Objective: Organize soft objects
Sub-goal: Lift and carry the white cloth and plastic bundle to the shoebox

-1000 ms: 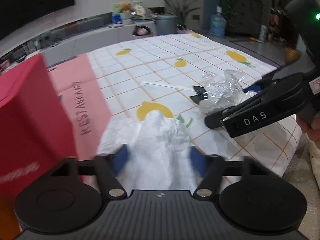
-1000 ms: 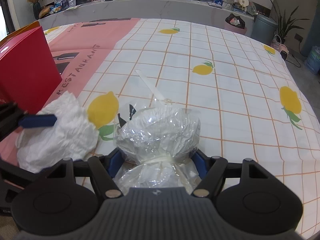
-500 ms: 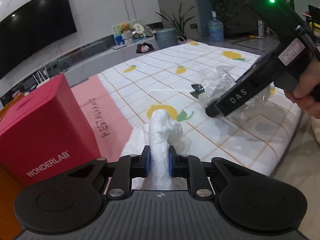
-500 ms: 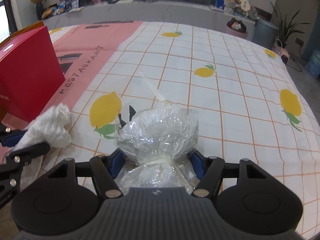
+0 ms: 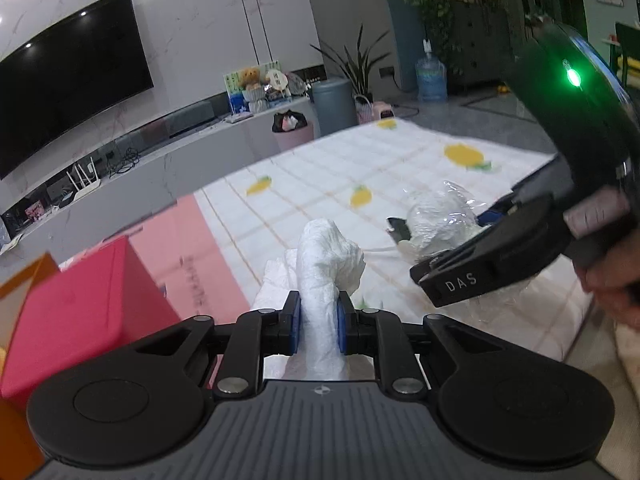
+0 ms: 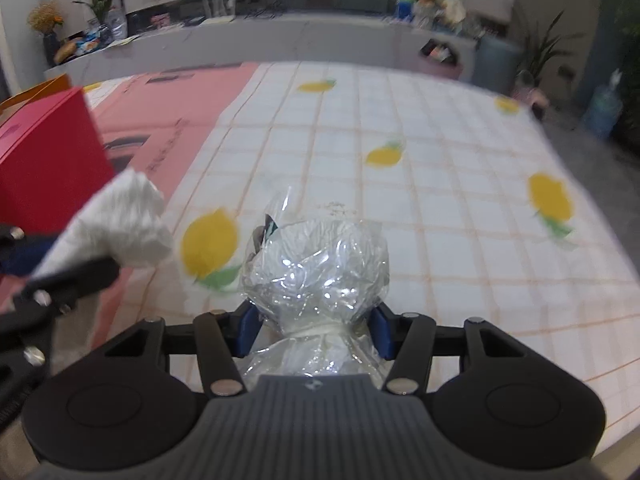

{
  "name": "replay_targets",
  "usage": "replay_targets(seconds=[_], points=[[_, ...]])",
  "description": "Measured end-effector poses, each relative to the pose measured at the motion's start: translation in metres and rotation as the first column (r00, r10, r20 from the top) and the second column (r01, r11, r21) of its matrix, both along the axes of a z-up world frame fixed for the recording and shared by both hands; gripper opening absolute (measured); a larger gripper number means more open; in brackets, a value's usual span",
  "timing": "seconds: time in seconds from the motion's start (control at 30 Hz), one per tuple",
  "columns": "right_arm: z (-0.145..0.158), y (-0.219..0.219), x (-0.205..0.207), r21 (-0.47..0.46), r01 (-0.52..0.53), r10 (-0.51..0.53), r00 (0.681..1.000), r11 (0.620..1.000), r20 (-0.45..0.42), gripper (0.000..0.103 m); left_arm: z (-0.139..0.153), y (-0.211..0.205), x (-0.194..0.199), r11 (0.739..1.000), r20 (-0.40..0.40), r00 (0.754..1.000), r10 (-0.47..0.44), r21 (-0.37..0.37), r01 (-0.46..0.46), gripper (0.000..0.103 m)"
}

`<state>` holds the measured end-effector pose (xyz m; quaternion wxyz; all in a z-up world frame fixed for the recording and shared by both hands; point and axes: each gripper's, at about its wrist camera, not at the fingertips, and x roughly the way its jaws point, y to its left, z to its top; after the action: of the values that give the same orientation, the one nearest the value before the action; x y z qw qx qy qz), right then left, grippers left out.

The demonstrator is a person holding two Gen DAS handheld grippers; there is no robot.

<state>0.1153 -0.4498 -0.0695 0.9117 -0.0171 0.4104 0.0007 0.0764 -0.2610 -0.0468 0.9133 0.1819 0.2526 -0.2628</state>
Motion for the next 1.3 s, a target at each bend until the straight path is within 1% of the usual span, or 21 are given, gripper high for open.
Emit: replay_targets(seconds=[0.03, 0.13, 0.2, 0.27, 0.33, 0.4, 0.47, 0.53, 0.6, 0.67, 0.77, 0.8, 0.87, 0.93, 1.03, 1.1, 1.2, 1.27, 1.3], points=[[0.004, -0.003, 0.002, -0.011, 0.026, -0.025, 1.0, 1.0, 0.018, 0.055, 0.004, -0.001, 0.005, 1.0, -0.003, 1.0, 0.0, -0.006, 0.0, 0.019], [0.007, -0.015, 0.012, 0.002, 0.104, -0.104, 0.994, 0.995, 0.027, 0.054, 0.015, -0.002, 0.022, 0.999, -0.01, 1.0, 0.013, -0.034, -0.014, 0.019], [0.006, -0.022, 0.019, 0.0, 0.164, -0.164, 0.986, 0.986, 0.028, 0.054, 0.02, -0.005, 0.036, 0.998, 0.012, 0.999, 0.042, -0.052, -0.042, 0.02], [0.005, -0.029, 0.031, 0.002, 0.239, -0.239, 0.97, 0.971, 0.029, 0.054, 0.024, -0.008, 0.049, 0.996, 0.026, 0.998, 0.061, -0.061, -0.059, 0.02], [0.008, -0.035, 0.043, 0.002, 0.343, -0.343, 0.938, 0.939, 0.055, 0.054, 0.031, -0.012, 0.064, 0.994, 0.037, 0.995, 0.092, -0.064, -0.09, 0.02], [0.015, -0.038, 0.055, 0.037, 0.429, -0.43, 0.899, 0.903, 0.083, 0.054, 0.04, -0.011, 0.083, 0.988, 0.043, 0.99, 0.133, -0.085, -0.129, 0.02], [0.022, -0.035, 0.071, 0.08, 0.475, -0.481, 0.872, 0.876, 0.092, 0.054, 0.05, -0.007, 0.1, 0.981, 0.053, 0.985, 0.167, -0.106, -0.161, 0.02], [0.03, -0.027, 0.089, 0.111, 0.503, -0.513, 0.853, 0.857, 0.1, 0.054, 0.061, 0.002, 0.116, 0.972, 0.076, 0.975, 0.207, -0.126, -0.197, 0.02], [0.039, -0.012, 0.108, 0.121, 0.501, -0.514, 0.85, 0.857, 0.114, 0.054, 0.071, 0.014, 0.132, 0.965, 0.101, 0.964, 0.244, -0.127, -0.231, 0.02], [0.051, 0.006, 0.126, 0.116, 0.5, -0.512, 0.848, 0.858, 0.135, 0.054, 0.078, 0.025, 0.142, 0.958, 0.135, 0.951, 0.278, -0.104, -0.265, 0.02], [0.068, 0.034, 0.146, 0.157, 0.505, -0.526, 0.837, 0.849, 0.152, 0.054, 0.089, 0.048, 0.149, 0.957, 0.236, 0.928, 0.289, -0.056, -0.284, 0.02], [0.073, 0.047, 0.152, 0.16, 0.499, -0.521, 0.84, 0.852, 0.154, 0.054, 0.092, 0.059, 0.151, 0.955, 0.268, 0.918, 0.292, -0.03, -0.295, 0.02], [0.086, 0.072, 0.162, 0.15, 0.481, -0.502, 0.845, 0.864, 0.182, 0.054, 0.096, 0.075, 0.151, 0.943, 0.301, 0.899, 0.317, -0.002, -0.332, 0.02], [0.1, 0.098, 0.168, 0.16, 0.46, -0.486, 0.847, 0.873, 0.215, 0.054, 0.1, 0.096, 0.148, 0.931, 0.309, 0.885, 0.349, -0.004, -0.365, 0.02], [0.117, 0.135, 0.172, 0.204, 0.423, -0.463, 0.857, 0.883, 0.228, 0.054, 0.109, 0.125, 0.142, 0.905, 0.313, 0.857, 0.409, -0.015, -0.426, 0.02], [0.128, 0.161, 0.171, 0.222, 0.383, -0.433, 0.864, 0.896, 0.256, 0.054, 0.117, 0.148, 0.137, 0.888, 0.294, 0.845, 0.446, -0.033, -0.458, 0.02], [0.14, 0.2, 0.168, 0.222, 0.305, -0.359, 0.893, 0.926, 0.272, 0.054, 0.131, 0.176, 0.13, 0.869, 0.294, 0.824, 0.484, -0.051, -0.492, 0.02], [0.145, 0.223, 0.164, 0.237, 0.246, -0.306, 0.914, 0.94, 0.267, 0.054, 0.138, 0.191, 0.126, 0.859, 0.282, 0.817, 0.502, -0.054, -0.509, 0.02], [0.147, 0.233, 0.162, 0.247, 0.222, -0.285, 0.922, 0.943, 0.263, 0.054, 0.141, 0.2, 0.121, 0.856, 0.267, 0.817, 0.51, -0.061, -0.514, 0.02]])
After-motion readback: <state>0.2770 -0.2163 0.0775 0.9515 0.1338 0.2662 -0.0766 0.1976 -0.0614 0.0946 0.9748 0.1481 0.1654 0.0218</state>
